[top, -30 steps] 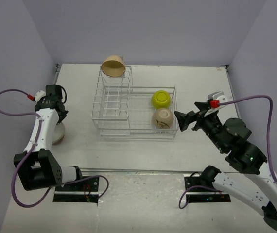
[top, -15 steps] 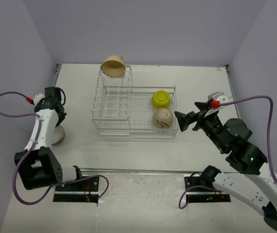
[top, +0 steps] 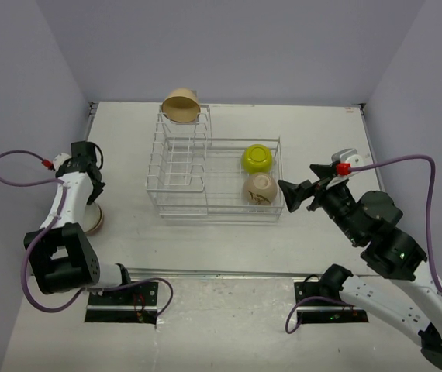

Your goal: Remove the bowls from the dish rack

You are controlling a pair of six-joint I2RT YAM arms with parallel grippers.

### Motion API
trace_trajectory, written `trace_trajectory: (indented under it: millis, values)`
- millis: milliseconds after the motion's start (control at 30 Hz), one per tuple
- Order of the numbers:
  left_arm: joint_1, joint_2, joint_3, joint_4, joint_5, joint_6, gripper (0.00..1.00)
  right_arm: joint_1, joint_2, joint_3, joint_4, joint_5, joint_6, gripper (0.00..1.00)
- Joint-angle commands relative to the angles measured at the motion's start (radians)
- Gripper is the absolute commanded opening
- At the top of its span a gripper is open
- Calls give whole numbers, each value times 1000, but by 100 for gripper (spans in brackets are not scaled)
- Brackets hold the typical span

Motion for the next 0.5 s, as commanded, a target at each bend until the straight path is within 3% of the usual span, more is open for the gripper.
trace_trajectory:
  millis: [0,200,267,467]
  values:
    - [16,-3,-4,40,-24,13,0,1,1,-2,26,-13,-16,99]
    - [22,-8,-1,52,-20,15,0,1,7,-3,32,-19,-16,99]
    - [23,-9,5,52,-12,13,8,1,8,-5,32,-21,-16,99]
    - [23,-46,39,29,-18,7,18,1,13,-8,36,-26,-18,99]
